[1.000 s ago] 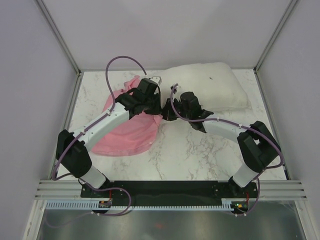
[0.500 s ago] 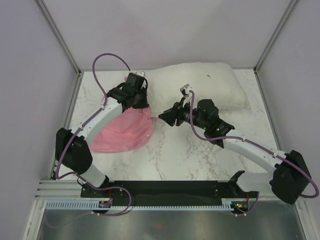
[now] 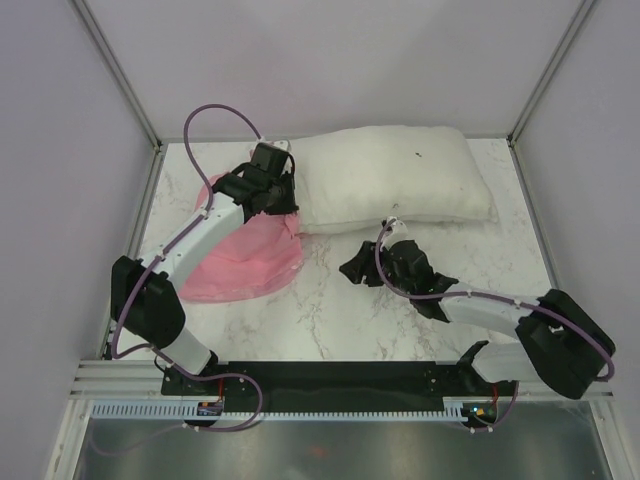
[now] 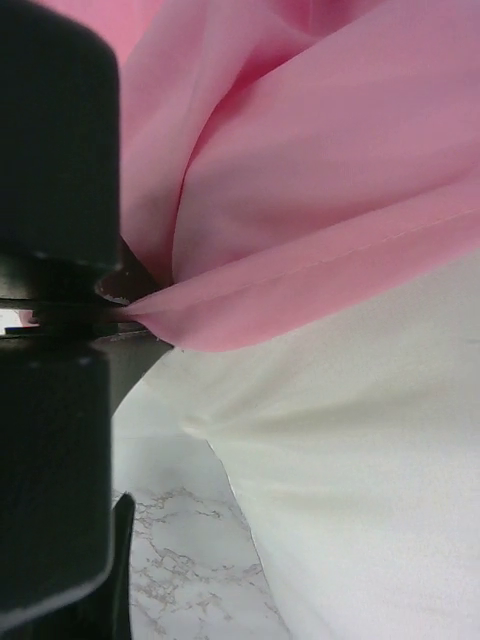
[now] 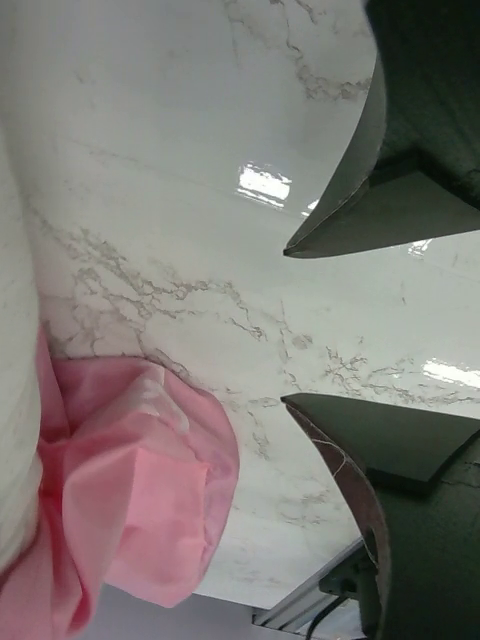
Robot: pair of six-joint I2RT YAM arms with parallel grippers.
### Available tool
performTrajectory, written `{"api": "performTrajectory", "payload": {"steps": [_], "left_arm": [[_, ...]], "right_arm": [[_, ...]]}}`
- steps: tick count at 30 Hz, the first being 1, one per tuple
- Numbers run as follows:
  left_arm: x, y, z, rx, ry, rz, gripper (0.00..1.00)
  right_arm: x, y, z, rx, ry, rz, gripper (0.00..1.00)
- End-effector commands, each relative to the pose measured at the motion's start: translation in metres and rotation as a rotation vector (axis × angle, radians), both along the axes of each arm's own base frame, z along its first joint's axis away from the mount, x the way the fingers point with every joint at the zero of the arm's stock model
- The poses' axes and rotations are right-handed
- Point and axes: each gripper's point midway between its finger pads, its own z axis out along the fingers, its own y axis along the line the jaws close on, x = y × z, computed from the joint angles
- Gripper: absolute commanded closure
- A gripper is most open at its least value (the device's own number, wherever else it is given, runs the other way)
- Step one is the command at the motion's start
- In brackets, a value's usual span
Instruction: Put the pillow into the pillowcase
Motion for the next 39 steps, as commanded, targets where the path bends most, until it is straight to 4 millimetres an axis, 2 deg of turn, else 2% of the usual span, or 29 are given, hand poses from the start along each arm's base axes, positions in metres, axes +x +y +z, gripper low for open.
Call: {"api": "performTrajectory", "payload": {"steps": [1,2,3,4,5,6,7,8,9,14,19,26,27,28,29,32,33,35,36,38,39], "left_arm": [[0.008,-0.016,0.040,-0.077,-0.088,-0.046,0.98],[0.007,-0.017,0.042,-0.085,-0.087,-0.050,0.98],[0.005,-0.018,0.047,-0.099,-0.092,-0.057,0.98],[0.002,-0.023,0.050,-0.124,-0.086,-0.074,0.98],[0.001,-0.025,0.053,-0.136,-0.086,-0.083,0.98],[-0.002,-0.029,0.059,-0.158,-0.088,-0.099,0.98],[-0.004,-0.032,0.064,-0.173,-0.091,-0.108,0.98],[-0.006,-0.033,0.067,-0.181,-0.088,-0.117,0.98],[-0.008,-0.036,0.073,-0.197,-0.093,-0.127,0.98],[-0.020,-0.049,0.090,-0.225,-0.101,-0.171,0.98],[-0.027,-0.060,0.104,-0.240,-0.104,-0.207,0.98],[-0.036,-0.069,0.115,-0.255,-0.108,-0.243,0.98],[-0.036,-0.069,0.116,-0.256,-0.110,-0.247,0.98],[-0.037,-0.069,0.113,-0.251,-0.102,-0.247,0.98],[-0.038,-0.069,0.115,-0.252,-0.107,-0.251,0.98],[-0.039,-0.065,0.109,-0.229,-0.098,-0.247,0.98],[-0.038,-0.061,0.105,-0.204,-0.102,-0.239,0.98],[-0.034,-0.054,0.093,-0.149,-0.089,-0.216,0.85],[-0.026,-0.044,0.086,-0.093,-0.102,-0.176,0.70],[-0.017,-0.035,0.075,-0.031,-0.102,-0.131,0.61],[-0.012,-0.029,0.072,0.005,-0.114,-0.105,0.47]], "right_arm": [[0.028,0.024,0.029,0.218,-0.005,-0.130,0.36],[0.026,0.036,0.015,0.203,0.024,-0.130,0.35],[0.032,0.041,0.016,0.216,0.018,-0.166,0.34],[0.033,0.055,0.023,0.253,0.029,-0.174,0.33],[0.037,0.062,0.008,0.250,0.067,-0.196,0.33],[0.044,0.067,0.010,0.290,0.064,-0.231,0.33],[0.048,0.074,-0.005,0.293,0.096,-0.253,0.32],[0.051,0.077,-0.009,0.351,0.145,-0.296,0.32],[0.057,0.082,-0.002,0.413,0.131,-0.309,0.32],[0.085,0.086,-0.029,0.479,0.155,-0.507,0.24],[0.105,0.089,-0.039,0.539,0.159,-0.627,0.18],[0.126,0.099,-0.049,0.584,0.161,-0.722,0.18],[0.130,0.100,-0.048,0.586,0.150,-0.731,0.27],[0.135,0.103,-0.045,0.592,0.142,-0.741,0.31],[0.138,0.102,-0.045,0.580,0.131,-0.755,0.41],[0.151,0.084,-0.029,0.557,0.050,-0.807,0.60],[0.153,0.079,-0.025,0.549,0.034,-0.808,0.77],[0.154,0.061,-0.012,0.542,0.005,-0.817,0.92],[0.151,0.055,-0.008,0.506,-0.022,-0.810,1.00],[0.140,0.038,0.004,0.467,-0.055,-0.810,1.00],[0.135,0.032,0.006,0.433,-0.077,-0.802,1.00]]}}
